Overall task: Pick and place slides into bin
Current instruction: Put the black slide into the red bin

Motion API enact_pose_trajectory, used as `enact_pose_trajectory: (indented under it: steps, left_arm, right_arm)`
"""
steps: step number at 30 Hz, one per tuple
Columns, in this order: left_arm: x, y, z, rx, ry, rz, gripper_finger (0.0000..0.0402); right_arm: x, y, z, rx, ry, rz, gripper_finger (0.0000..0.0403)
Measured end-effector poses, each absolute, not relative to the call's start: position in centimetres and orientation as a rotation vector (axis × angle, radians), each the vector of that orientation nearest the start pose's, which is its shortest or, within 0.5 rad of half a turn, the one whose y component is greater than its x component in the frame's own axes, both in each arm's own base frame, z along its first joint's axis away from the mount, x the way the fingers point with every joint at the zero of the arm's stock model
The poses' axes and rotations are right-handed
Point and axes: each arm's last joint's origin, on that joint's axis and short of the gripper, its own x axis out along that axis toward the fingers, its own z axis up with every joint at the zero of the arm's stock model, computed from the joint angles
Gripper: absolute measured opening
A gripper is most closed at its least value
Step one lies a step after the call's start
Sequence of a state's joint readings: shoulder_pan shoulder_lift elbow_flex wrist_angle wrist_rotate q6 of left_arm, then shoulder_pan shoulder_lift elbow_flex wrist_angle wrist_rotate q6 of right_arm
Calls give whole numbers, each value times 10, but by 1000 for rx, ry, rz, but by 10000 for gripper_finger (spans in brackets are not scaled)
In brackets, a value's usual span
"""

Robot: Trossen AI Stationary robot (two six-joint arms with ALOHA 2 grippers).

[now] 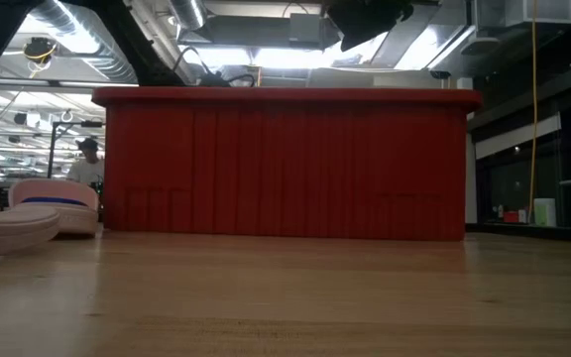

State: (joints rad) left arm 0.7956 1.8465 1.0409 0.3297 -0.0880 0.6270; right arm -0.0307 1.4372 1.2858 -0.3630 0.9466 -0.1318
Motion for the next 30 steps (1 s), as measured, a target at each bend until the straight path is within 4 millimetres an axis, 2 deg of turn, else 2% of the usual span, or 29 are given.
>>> enact_pose_trajectory:
  steps: [5, 13, 21, 30]
  left_arm:
    - [271, 281, 178, 403, 717, 685, 9]
    - [271, 281, 177, 383, 716, 695, 36]
    - [270, 279, 174, 353, 743, 688, 49]
    - [271, 278, 174, 321, 729, 687, 74]
  right_arm:
    - [309, -33, 346, -355, 544, -924, 4]
    - [309, -33, 346, -355, 544, -923, 18]
    - [309, -33, 346, -355, 544, -922, 4]
    - [309, -33, 346, -354, 544, -918, 22]
